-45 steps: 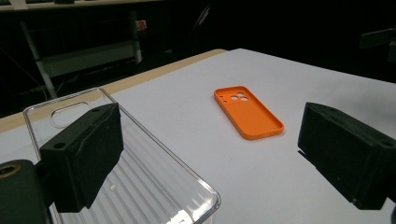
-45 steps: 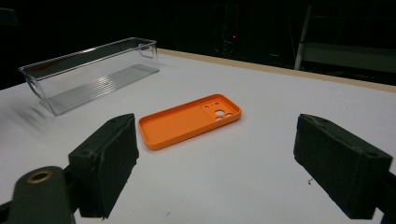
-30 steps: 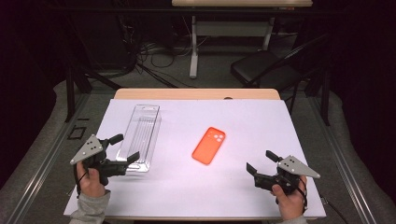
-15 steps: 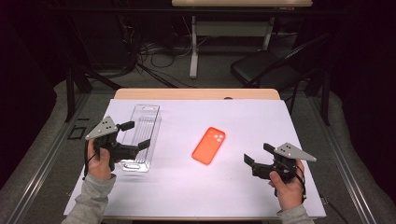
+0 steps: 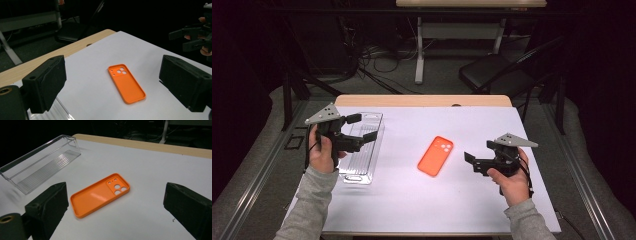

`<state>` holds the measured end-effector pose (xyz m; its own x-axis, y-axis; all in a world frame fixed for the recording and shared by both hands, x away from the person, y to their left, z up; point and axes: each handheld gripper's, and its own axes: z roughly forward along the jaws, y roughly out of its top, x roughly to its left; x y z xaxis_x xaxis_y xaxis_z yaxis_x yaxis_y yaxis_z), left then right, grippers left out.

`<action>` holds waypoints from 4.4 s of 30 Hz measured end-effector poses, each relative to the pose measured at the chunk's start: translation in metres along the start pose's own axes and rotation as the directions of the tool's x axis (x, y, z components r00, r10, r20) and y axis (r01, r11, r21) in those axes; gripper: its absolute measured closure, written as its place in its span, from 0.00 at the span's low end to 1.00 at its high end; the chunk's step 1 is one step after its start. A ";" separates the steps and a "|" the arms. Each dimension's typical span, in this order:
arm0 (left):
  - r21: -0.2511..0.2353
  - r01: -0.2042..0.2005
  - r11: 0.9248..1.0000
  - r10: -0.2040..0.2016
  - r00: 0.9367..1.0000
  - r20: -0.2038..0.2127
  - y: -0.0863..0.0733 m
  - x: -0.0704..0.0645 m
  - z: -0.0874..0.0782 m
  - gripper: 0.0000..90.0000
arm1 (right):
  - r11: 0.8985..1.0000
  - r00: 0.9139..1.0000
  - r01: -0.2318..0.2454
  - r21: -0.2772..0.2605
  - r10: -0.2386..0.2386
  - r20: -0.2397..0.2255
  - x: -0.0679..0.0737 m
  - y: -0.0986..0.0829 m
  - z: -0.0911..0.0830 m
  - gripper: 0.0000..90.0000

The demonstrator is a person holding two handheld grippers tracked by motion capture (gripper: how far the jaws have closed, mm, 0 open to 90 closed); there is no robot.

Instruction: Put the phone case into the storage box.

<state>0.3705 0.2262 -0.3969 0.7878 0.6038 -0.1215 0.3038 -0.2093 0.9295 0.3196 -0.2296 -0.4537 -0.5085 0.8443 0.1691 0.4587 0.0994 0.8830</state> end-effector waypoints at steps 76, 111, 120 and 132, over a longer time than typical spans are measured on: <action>0.083 0.078 0.994 -0.057 0.973 -0.222 0.014 0.019 0.004 0.18 | 0.921 0.996 -0.064 0.384 0.032 0.088 0.019 0.023 0.116 0.53; 0.128 0.081 0.988 -0.053 0.977 -0.208 0.010 0.017 0.012 0.19 | 0.806 0.996 0.002 0.592 -0.052 0.068 0.019 0.035 0.153 0.54; 0.121 0.079 0.990 -0.052 0.975 -0.214 0.010 0.017 0.010 0.19 | 0.767 0.985 0.131 0.629 -0.172 0.005 0.018 0.045 0.167 0.57; 0.119 0.086 0.989 -0.059 0.975 -0.215 0.010 0.019 0.008 0.19 | 0.708 0.947 0.291 0.643 -0.309 -0.089 0.012 0.062 0.174 0.51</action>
<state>0.3923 0.2293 -0.3927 0.6346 0.7666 -0.0982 0.4319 -0.2463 0.8676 0.4687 -0.1217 -0.4730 -0.6881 0.7219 -0.0736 0.6453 0.6551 0.3929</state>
